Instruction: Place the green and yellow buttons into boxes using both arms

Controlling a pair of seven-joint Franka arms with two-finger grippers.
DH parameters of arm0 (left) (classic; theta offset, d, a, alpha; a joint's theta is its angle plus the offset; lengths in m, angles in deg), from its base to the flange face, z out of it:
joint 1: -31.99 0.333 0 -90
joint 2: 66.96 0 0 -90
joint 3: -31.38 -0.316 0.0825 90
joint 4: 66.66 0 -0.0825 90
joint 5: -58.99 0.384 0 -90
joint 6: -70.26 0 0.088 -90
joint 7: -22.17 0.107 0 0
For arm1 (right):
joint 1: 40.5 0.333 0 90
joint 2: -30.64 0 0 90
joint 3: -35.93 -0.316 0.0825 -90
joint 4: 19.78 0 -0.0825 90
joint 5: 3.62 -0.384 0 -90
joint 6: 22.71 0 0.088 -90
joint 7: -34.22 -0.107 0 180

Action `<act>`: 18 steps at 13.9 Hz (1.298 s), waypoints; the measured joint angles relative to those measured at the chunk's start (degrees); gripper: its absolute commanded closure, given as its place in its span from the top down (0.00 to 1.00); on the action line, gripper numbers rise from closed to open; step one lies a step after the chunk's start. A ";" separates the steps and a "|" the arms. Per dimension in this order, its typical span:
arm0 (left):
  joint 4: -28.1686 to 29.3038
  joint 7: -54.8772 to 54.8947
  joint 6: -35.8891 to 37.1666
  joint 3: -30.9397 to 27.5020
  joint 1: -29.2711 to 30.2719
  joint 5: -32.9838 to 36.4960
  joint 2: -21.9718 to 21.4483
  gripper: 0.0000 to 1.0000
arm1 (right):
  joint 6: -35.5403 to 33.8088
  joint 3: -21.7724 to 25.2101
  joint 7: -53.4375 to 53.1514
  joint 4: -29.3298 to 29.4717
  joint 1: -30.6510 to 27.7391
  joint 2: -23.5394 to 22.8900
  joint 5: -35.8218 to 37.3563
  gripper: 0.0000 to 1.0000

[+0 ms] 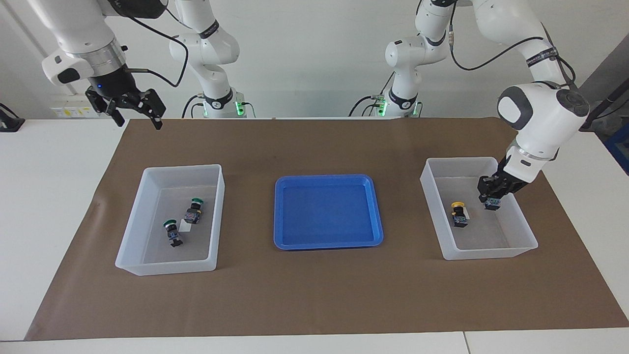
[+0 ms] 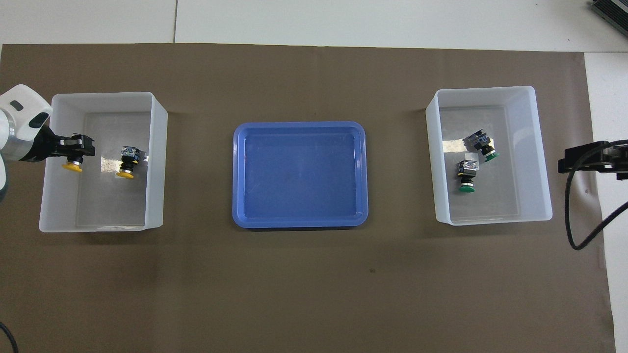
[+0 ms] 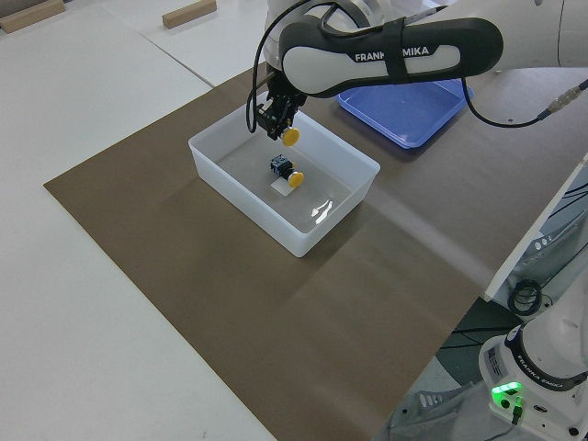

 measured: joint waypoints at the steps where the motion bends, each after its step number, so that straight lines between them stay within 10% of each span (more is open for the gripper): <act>1: 2.44 0.17 -2.09 0.05 0.25 0.00 -0.25 0.22 | 0.00 1.23 0.01 0.00 0.87 -0.02 0.01 1.00; 3: 6.95 0.17 -8.28 0.20 0.26 0.00 -0.26 0.25 | -0.01 1.97 0.14 0.00 0.97 -0.06 0.01 1.00; 8: 8.87 0.17 -10.86 0.22 0.39 0.00 -0.49 0.93 | -0.41 1.97 0.16 0.00 1.29 -0.06 0.01 1.00; 12: 6.51 0.17 -9.13 0.21 0.44 0.00 -0.64 0.95 | -1.74 1.97 0.16 0.00 1.74 -0.06 0.01 1.00; 18: -14.17 -4.39 18.62 0.91 -0.48 0.61 -0.38 0.92 | -1.78 1.97 1.32 0.01 1.73 -0.06 0.01 1.00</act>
